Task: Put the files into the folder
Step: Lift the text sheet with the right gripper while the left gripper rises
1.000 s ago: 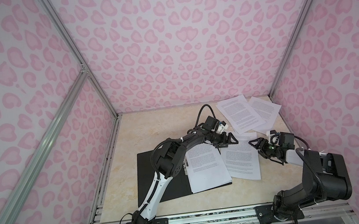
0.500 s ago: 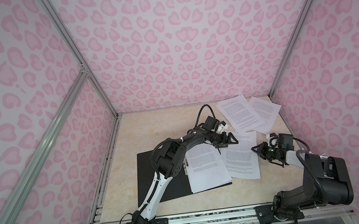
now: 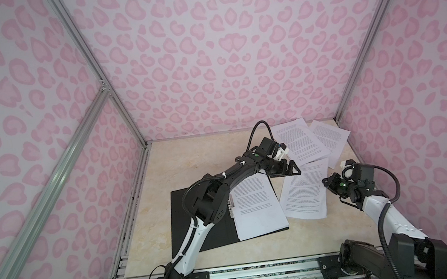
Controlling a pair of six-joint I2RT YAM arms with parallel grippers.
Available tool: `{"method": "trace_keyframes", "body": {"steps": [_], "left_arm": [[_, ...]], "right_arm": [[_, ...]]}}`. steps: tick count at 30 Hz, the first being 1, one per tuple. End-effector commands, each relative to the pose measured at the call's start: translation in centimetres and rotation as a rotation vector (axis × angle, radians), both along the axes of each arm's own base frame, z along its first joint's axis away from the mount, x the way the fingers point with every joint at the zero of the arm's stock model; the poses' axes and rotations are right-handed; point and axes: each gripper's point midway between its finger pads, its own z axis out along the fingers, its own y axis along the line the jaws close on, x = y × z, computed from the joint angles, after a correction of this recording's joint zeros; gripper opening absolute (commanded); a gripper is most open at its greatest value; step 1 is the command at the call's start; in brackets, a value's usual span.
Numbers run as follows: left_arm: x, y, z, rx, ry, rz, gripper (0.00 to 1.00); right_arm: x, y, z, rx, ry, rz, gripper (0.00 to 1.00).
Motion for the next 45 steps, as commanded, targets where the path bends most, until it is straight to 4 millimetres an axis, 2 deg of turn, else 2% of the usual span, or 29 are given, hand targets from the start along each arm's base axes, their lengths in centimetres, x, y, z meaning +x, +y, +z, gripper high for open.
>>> {"method": "trace_keyframes", "body": {"steps": [1,5,9,12,16,17,22,27,29,31,33,35,38,41,45], "left_arm": [[-1.9,2.1,20.8,-0.276,-0.346,-0.018,0.96],[-3.0,5.8,26.4,-0.311,-0.583,0.066,0.96],[-3.9,10.2,29.2,-0.313,-0.793,0.183,0.98],[-4.6,13.4,30.6,-0.317,-0.913,0.280,0.99],[-5.3,17.7,31.8,-0.298,-0.975,0.412,0.99],[-5.5,18.8,30.6,-0.264,-0.970,0.435,0.99],[-6.7,24.9,27.5,-0.125,-0.982,0.567,0.98],[-7.7,30.6,21.6,0.127,-0.955,0.671,0.97],[-8.2,32.6,19.2,0.226,-0.914,0.705,0.97],[-8.8,34.0,17.8,0.283,-0.880,0.728,0.97],[-9.4,34.8,16.9,0.307,-0.852,0.737,0.97],[-9.9,35.4,16.1,0.329,-0.831,0.742,0.97],[-10.4,35.9,14.8,0.359,-0.797,0.740,0.97],[-10.9,35.7,13.6,0.386,-0.763,0.698,0.97],[-11.4,35.8,11.8,0.446,-0.712,0.654,0.97]], "right_arm": [[-0.7,0.0,0.8,-0.008,0.018,-0.010,0.00],[-1.2,-0.4,4.0,-0.072,-0.049,-0.023,0.00],[-1.7,-0.1,7.5,-0.185,-0.126,-0.030,0.00],[-1.1,1.6,10.8,-0.248,-0.212,0.009,0.00],[0.2,6.0,14.3,-0.329,-0.273,0.136,0.00],[0.5,7.5,15.0,-0.332,-0.289,0.179,0.00],[1.2,15.1,18.1,-0.325,-0.365,0.382,0.00],[1.3,23.5,19.7,-0.167,-0.417,0.592,0.00],[1.0,25.7,20.4,-0.098,-0.431,0.647,0.00],[0.9,26.2,20.8,-0.062,-0.443,0.659,0.00],[1.3,25.3,19.8,-0.088,-0.420,0.644,0.00],[2.1,23.5,17.4,-0.098,-0.352,0.616,0.00],[3.3,21.4,12.4,-0.096,-0.269,0.616,0.00],[3.7,21.0,7.2,-0.166,-0.181,0.664,0.00],[4.0,21.3,2.0,-0.201,-0.084,0.716,0.00]]}}
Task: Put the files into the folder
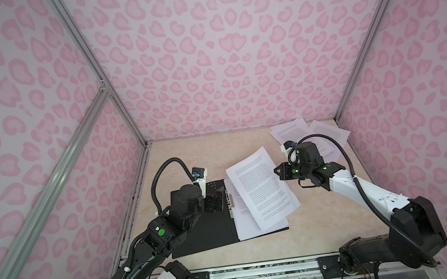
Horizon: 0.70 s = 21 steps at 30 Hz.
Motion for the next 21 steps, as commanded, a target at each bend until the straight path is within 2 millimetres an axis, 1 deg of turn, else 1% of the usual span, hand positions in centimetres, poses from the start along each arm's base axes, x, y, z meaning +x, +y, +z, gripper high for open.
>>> {"method": "trace_keyframes", "body": {"steps": [1,3,4,7,11,16,19,21], "left_arm": [[-0.8,0.4,-2.3,0.043,0.081,-0.004,0.97],[-1.0,0.2,-2.9,0.046,0.098,-0.012,0.97],[-0.9,0.1,-2.8,0.044,0.099,-0.016,0.97],[-0.7,-0.1,-2.8,0.042,0.098,-0.020,0.97],[-0.7,-0.5,-3.0,0.046,0.110,-0.034,0.97],[-1.0,-0.7,-3.5,0.045,0.127,-0.049,0.97],[-1.1,-0.9,-3.7,0.047,0.138,-0.059,0.97],[-1.1,-1.0,-3.7,0.046,0.141,-0.065,0.97]], "right_arm": [[0.3,0.8,-2.8,-0.011,-0.001,0.065,0.00],[0.4,0.7,-4.3,0.001,0.024,0.035,0.00],[0.3,0.5,-4.9,0.007,0.048,0.004,0.00],[-0.1,0.6,-6.0,0.045,0.075,-0.064,0.00],[-0.7,1.8,-6.4,0.035,0.069,-0.080,0.00],[-1.1,2.4,-6.6,0.097,0.106,-0.130,0.00],[-1.4,2.1,-6.5,0.075,0.110,-0.159,0.00],[-1.6,2.0,-6.5,0.090,0.115,-0.175,0.00]]}}
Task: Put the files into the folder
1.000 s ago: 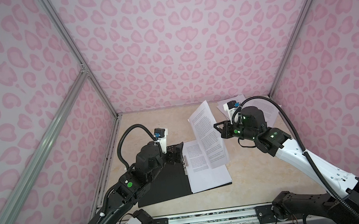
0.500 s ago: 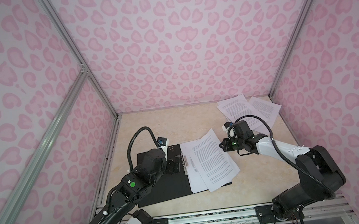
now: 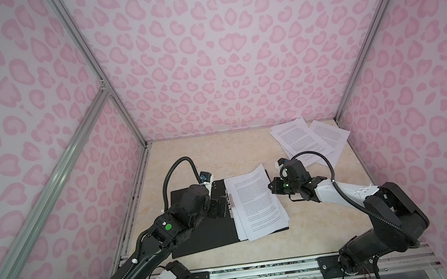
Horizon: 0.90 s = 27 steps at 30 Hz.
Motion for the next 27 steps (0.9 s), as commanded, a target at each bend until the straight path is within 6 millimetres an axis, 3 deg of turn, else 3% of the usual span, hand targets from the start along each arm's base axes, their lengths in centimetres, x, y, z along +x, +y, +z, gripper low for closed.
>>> {"method": "trace_keyframes", "body": {"steps": [1,12,27], "left_arm": [[-0.1,-0.4,-0.1,-0.007,0.008,-0.017,0.97],[-0.2,-0.7,-0.3,-0.010,0.020,-0.032,0.97],[-0.2,-0.9,-0.2,-0.015,0.023,-0.038,0.97]], "right_arm": [[0.5,-0.5,0.2,0.024,-0.003,-0.077,0.00],[0.0,1.5,-0.3,0.058,0.013,-0.064,0.00],[-0.4,1.8,-0.6,0.063,0.030,-0.077,0.00]]}}
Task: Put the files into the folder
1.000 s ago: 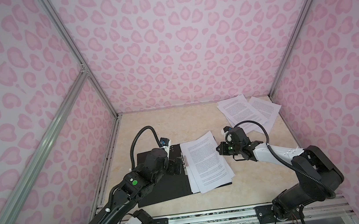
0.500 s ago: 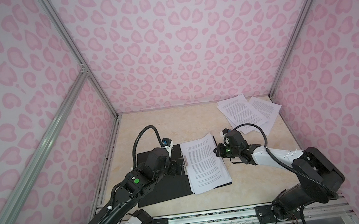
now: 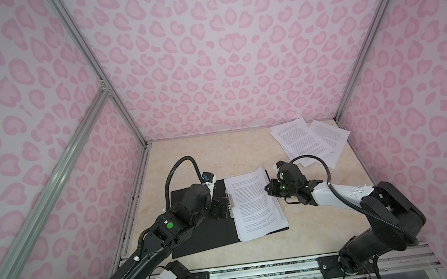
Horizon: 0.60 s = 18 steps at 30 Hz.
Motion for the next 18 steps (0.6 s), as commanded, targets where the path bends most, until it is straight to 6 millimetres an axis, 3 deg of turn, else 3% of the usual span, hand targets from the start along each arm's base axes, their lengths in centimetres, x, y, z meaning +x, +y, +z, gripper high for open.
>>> {"method": "trace_keyframes", "body": {"steps": [1,18], "left_arm": [[0.03,-0.20,0.22,-0.007,-0.004,-0.008,0.97],[-0.01,-0.29,0.31,-0.011,-0.006,-0.013,0.97]], "right_arm": [[0.14,0.12,0.05,0.015,-0.006,-0.019,0.00],[-0.19,0.18,-0.39,0.015,-0.003,-0.038,0.00]]}}
